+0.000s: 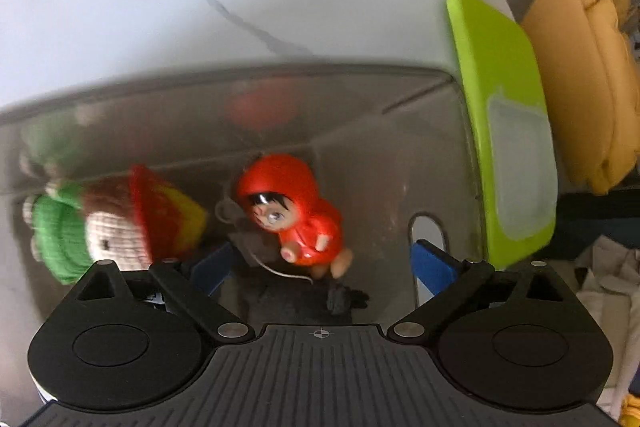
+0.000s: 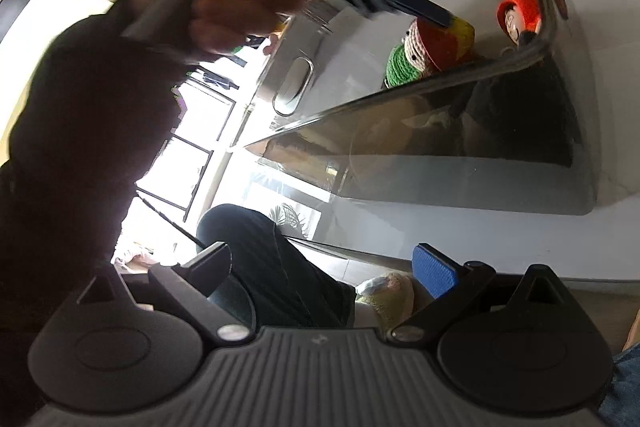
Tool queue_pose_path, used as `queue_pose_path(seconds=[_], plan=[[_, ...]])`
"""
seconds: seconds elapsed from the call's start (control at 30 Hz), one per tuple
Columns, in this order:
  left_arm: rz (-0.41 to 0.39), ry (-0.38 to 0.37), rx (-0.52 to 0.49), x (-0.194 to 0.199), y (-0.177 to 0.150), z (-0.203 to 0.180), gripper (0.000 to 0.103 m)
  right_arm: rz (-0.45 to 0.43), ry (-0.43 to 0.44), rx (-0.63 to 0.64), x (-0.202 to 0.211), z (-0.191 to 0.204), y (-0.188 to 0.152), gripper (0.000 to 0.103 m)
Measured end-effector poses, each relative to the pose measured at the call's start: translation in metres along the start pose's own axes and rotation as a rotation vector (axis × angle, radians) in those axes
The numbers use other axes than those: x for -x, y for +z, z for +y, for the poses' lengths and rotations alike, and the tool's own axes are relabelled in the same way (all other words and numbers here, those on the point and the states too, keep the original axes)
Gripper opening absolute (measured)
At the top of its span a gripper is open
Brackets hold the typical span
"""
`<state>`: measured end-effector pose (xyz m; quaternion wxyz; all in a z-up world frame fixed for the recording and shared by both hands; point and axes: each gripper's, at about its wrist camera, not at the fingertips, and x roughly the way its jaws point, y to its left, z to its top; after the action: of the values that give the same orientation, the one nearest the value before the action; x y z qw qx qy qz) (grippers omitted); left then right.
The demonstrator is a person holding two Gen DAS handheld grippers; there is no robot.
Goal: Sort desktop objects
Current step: 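Lift the left gripper up out of the bin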
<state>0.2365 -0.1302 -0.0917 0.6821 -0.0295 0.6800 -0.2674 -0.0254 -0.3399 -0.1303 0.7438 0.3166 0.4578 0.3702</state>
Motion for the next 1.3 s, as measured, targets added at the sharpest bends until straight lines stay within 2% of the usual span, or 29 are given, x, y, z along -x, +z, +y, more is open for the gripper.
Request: queue_pose_path(seconds=[0.07, 0.13, 0.2, 0.23, 0.33, 0.4, 0.47, 0.5, 0.53, 0.57, 0.63, 0.67, 0.7, 0.77, 0.87, 0.93, 1.03, 1.17, 1.23, 1.3], plan=[[-0.011, -0.006, -0.013, -0.001, -0.001, 0.0, 0.101, -0.009, -0.002, -0.009, 0.002, -0.001, 0.003, 0.098], [-0.019, 0.025, -0.041, 0.003, -0.003, -0.003, 0.101, -0.016, -0.004, -0.011, 0.003, -0.001, 0.005, 0.098], [-0.023, 0.1, -0.097, 0.01, -0.009, -0.01, 0.089, -0.018, -0.002, -0.005, 0.004, 0.001, 0.006, 0.098], [-0.018, 0.111, -0.118, 0.013, -0.013, -0.011, 0.075, -0.018, -0.003, -0.002, 0.004, 0.001, 0.005, 0.098], [0.001, 0.121, -0.135, 0.016, -0.022, -0.007, 0.069, -0.021, -0.001, 0.012, 0.004, 0.004, 0.005, 0.098], [-0.017, 0.16, -0.154, 0.015, -0.026, -0.004, 0.059, -0.023, 0.003, 0.021, 0.004, 0.005, 0.004, 0.098], [-0.038, 0.183, -0.167, 0.014, -0.029, 0.0, 0.037, -0.023, 0.0, 0.024, 0.0, 0.007, 0.004, 0.098], [-0.047, 0.18, -0.17, 0.014, -0.03, 0.001, 0.033, -0.024, -0.005, 0.027, 0.0, 0.008, 0.004, 0.098], [-0.056, 0.184, -0.183, 0.015, -0.03, 0.002, 0.033, -0.025, -0.01, 0.029, 0.0, 0.009, 0.004, 0.098], [-0.068, 0.19, -0.199, 0.015, -0.032, 0.002, 0.035, -0.025, -0.015, 0.032, -0.001, 0.01, 0.003, 0.098], [-0.101, 0.198, -0.239, 0.021, -0.037, -0.001, 0.061, -0.025, -0.033, 0.035, -0.001, 0.013, 0.003, 0.098], [-0.121, 0.181, -0.251, 0.029, -0.041, -0.001, 0.088, -0.027, -0.045, 0.038, -0.001, 0.015, 0.003, 0.098], [-0.151, 0.156, -0.262, 0.043, -0.045, -0.002, 0.097, -0.028, -0.058, 0.043, -0.001, 0.019, 0.003, 0.098], [-0.233, 0.113, -0.282, 0.072, -0.057, -0.004, 0.097, -0.031, -0.082, 0.057, -0.001, 0.025, 0.003, 0.098], [-0.358, 0.104, -0.292, 0.126, -0.082, 0.006, 0.099, -0.034, -0.113, 0.082, -0.001, 0.038, 0.002, 0.098], [-0.425, 0.117, -0.271, 0.15, -0.093, 0.017, 0.101, -0.052, -0.136, 0.115, 0.004, 0.05, 0.003, 0.098], [-0.503, 0.124, -0.202, 0.192, -0.12, 0.055, 0.103, -0.107, -0.177, 0.18, 0.023, 0.07, 0.008, 0.098], [-0.553, 0.053, -0.105, 0.199, -0.137, 0.106, 0.103, -0.251, -0.273, 0.274, 0.068, 0.096, 0.02, 0.101], [-0.554, -0.022, -0.054, 0.199, -0.149, 0.137, 0.103, -0.321, -0.386, 0.305, 0.083, 0.103, 0.028, 0.103], [-0.529, -0.11, -0.009, 0.184, -0.152, 0.158, 0.103, -0.366, -0.507, 0.323, 0.09, 0.104, 0.037, 0.103]])
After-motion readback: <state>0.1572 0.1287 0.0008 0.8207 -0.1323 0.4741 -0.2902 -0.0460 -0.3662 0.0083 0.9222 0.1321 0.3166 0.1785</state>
